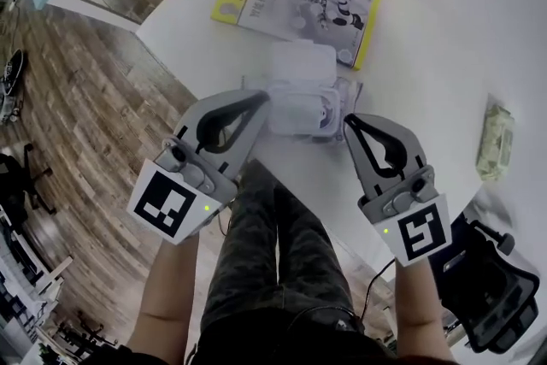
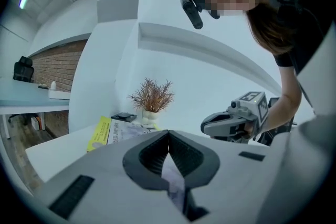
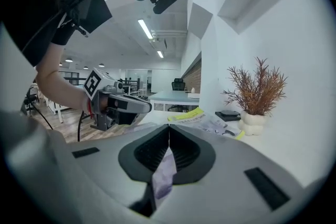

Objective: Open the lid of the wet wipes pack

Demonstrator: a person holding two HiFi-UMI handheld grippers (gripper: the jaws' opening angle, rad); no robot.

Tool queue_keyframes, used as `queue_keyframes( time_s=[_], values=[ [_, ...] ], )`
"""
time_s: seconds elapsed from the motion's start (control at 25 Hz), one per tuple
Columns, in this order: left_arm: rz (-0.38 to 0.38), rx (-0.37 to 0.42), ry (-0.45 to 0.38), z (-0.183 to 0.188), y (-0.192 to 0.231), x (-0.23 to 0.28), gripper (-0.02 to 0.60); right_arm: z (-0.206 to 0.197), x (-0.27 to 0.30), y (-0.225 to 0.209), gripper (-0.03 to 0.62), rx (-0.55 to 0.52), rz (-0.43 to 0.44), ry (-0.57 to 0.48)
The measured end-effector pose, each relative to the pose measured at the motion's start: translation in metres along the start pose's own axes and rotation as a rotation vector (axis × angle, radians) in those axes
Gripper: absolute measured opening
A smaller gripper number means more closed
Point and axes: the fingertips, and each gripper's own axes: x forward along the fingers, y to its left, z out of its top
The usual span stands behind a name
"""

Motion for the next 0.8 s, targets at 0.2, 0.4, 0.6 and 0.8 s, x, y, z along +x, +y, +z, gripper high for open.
queue_keyframes(
  time_s=[0.2,0.4,0.6,0.8],
  values=[
    [0.004,-0.03,-0.045,0.014,-0.031,-0.014,0.012,0.02,-0.018,0.025,0.02,0.028,0.03,-0.04],
    [-0.013,-0.069,-0.072,0.024,-0.063,-0.026,0.012,0.037,-0.035,0.05,0.02,0.031,0.063,-0.074],
    [-0.025,-0.054,-0.087,0.036,-0.083,-0.036,0.012,0.054,-0.048,0.066,0.02,0.026,0.074,-0.101],
    [-0.016,-0.051,-0.104,0.051,-0.094,-0.044,0.012,0.067,-0.062,0.076,0.02,0.016,0.083,-0.123]
  ],
)
